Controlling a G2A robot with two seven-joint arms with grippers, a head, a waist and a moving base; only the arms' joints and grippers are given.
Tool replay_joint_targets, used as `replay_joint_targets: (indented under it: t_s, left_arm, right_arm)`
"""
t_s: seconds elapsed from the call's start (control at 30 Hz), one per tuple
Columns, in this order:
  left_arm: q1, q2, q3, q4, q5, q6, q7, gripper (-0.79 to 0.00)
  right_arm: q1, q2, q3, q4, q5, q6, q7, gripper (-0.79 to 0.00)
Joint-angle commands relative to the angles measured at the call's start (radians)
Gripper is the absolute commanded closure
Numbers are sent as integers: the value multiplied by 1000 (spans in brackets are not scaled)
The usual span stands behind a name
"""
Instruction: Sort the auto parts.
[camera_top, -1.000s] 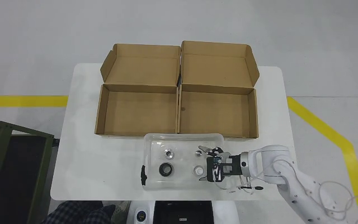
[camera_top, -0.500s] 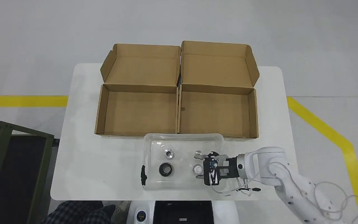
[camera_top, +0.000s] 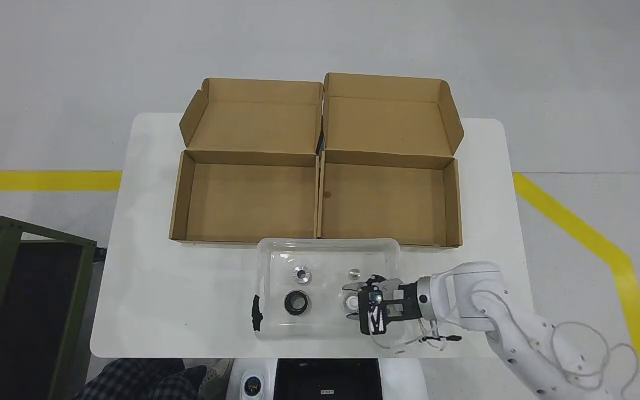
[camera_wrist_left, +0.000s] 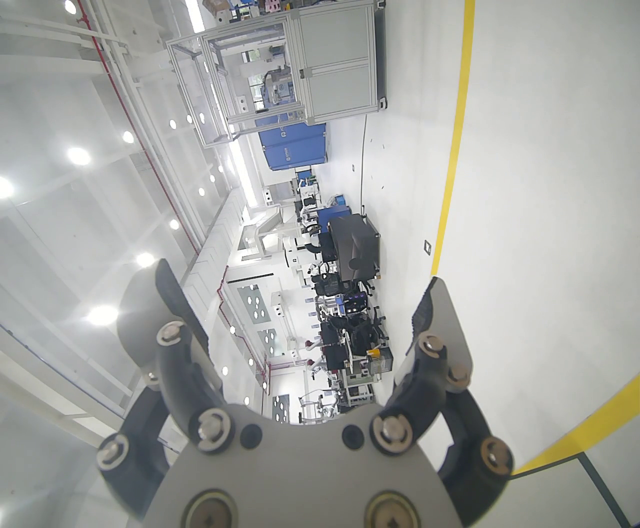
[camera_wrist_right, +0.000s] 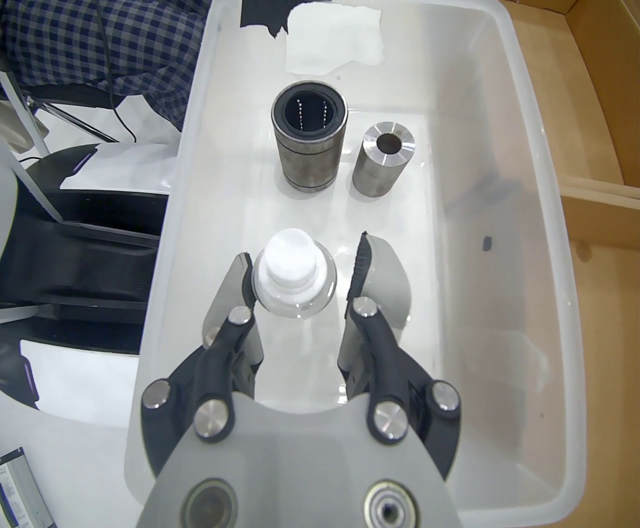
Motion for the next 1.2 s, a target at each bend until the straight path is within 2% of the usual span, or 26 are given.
replay_joint_targets:
  t_s: [0.0,0.03,0.07,0.1,0.53,0.73,0.93,0.97,1.17]
  left_arm:
    - [0,0,0,0,0,0,0,-785]
    - [0,0,0,0,0,0,0,-785]
    - [0,0,0,0,0,0,0,-785]
    - [0,0,0,0,0,0,0,-785]
    - [0,0,0,0,0,0,0,-785]
    - [0,0,0,0,0,0,0,-785]
    - [0,0,0,0,0,0,0,-785]
    - [0,0,0,0,0,0,0,-785]
    - [0,0,0,0,0,0,0,-785]
  right_arm:
    - [4,0,-3,2,-1,-6,0,-194]
    - [6,0,-3,1,-3,-9,-1,-175]
    - [8,0,-2,-6,-5,-9,-4,-22]
    - [8,0,3,-12,-6,-5,-10,0]
    - [-25,18,104,-85,93,-30,-76,0]
    - [-33,19,161,-86,148,22,-177,0]
    - [-33,14,220,-88,220,88,-308,0]
    - [-36,11,231,-86,254,104,-359,0]
    - [-40,4,268,-68,311,173,-447,0]
